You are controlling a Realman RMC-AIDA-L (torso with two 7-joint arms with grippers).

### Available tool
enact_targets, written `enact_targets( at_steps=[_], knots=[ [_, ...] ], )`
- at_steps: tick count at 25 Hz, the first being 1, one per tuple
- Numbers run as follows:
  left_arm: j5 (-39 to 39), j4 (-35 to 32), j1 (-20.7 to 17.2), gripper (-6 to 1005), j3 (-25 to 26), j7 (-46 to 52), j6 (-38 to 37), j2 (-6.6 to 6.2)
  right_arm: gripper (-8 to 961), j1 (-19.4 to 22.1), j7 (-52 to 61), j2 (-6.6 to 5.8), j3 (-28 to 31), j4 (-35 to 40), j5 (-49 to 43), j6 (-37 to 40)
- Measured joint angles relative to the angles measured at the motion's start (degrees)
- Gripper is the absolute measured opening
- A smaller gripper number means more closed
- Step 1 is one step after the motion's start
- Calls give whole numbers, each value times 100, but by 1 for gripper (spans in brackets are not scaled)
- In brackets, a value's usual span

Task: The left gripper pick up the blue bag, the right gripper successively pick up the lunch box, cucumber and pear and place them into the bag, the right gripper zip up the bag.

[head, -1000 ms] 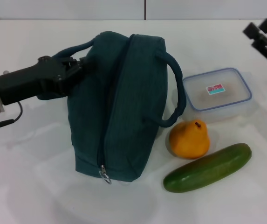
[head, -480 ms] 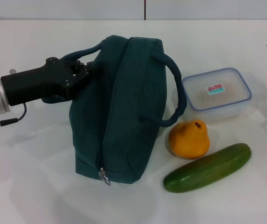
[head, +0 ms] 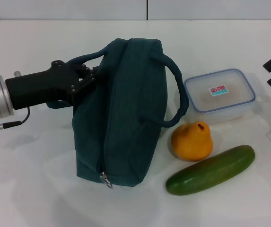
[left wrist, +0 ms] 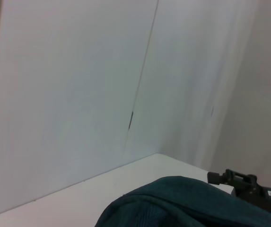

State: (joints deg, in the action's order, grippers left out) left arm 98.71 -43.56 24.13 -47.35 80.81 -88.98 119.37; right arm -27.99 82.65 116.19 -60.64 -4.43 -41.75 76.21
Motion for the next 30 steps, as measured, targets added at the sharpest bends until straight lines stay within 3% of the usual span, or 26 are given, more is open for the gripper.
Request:
enact_targets(
  at_steps=[30],
  knots=[
    [-25, 153, 218, 48, -205, -166, 27, 22, 798, -454, 921, 0, 43, -66, -616, -481]
  ],
)
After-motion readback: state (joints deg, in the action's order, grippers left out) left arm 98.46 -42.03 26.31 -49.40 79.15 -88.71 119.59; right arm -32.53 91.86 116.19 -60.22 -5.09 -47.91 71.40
